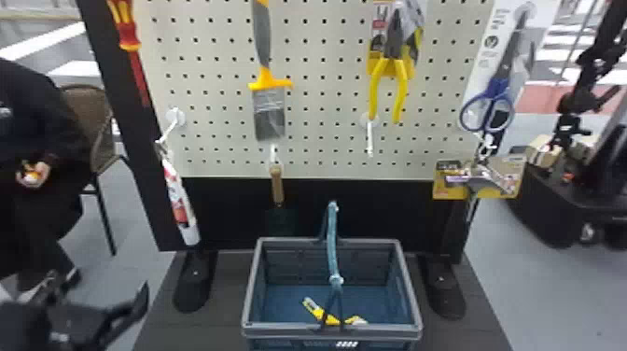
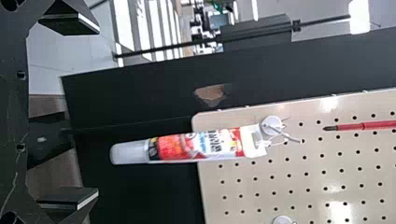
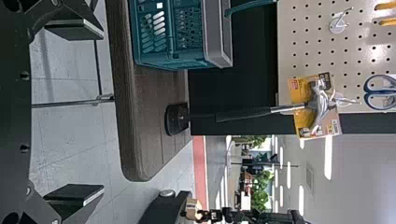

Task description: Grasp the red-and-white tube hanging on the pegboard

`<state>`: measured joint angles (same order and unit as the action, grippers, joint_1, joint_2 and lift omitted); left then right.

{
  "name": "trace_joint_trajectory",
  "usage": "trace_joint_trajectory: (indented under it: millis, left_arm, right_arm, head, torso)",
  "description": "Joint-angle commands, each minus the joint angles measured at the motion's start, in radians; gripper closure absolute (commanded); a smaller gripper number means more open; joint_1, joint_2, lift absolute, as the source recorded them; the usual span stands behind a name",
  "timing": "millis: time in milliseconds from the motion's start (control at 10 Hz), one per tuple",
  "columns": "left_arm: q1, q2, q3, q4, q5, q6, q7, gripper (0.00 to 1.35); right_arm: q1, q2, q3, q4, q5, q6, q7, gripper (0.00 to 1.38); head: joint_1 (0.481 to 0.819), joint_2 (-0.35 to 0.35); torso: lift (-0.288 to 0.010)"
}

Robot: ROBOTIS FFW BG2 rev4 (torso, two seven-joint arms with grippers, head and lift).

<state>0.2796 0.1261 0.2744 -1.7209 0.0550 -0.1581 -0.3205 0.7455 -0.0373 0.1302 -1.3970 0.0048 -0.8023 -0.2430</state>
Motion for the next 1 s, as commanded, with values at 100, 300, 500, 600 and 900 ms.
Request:
trace_joint_trajectory:
  millis: [100, 300, 500, 600, 900]
  left_arm:
    - [-0.174, 0.061, 0.003, 0.046, 0.011, 0.103, -0.071, 0.07]
    - [-0.294, 0.110, -0.001, 0.090, 0.029, 0.246, -0.183, 0.05]
    - [-0.389, 0.153, -0.031, 0.159, 0.068, 0.341, -0.275, 0.03]
    - [-0.436, 0.176, -0.063, 0.215, 0.118, 0.374, -0.313, 0.03]
    - [-0.550, 0.216, -0.133, 0.311, 0.184, 0.508, -0.453, 0.00]
  right_arm:
    - [-0.004, 0.008, 0.000, 0.002, -0.002, 0.000, 0.013, 0.13]
    - [-0.006, 0.019, 0.000, 0.011, -0.003, 0.000, 0.033, 0.13]
    - [-0.008, 0.030, 0.000, 0.021, -0.008, 0.000, 0.051, 0.13]
    - [-0.008, 0.031, 0.000, 0.021, -0.008, 0.000, 0.057, 0.13]
    - [-0.011, 0.037, -0.001, 0.029, -0.009, 0.000, 0.064, 0.13]
  head:
    - [0.549, 0.000]
    - [0.549, 0.000]
    - [0.549, 0.000]
    - [0.549, 0.000]
    - [0.549, 0.000]
  torso:
    - [-0.100]
    - [-0.100]
    - [-0.100]
    - [-0.100]
    - [-0.100]
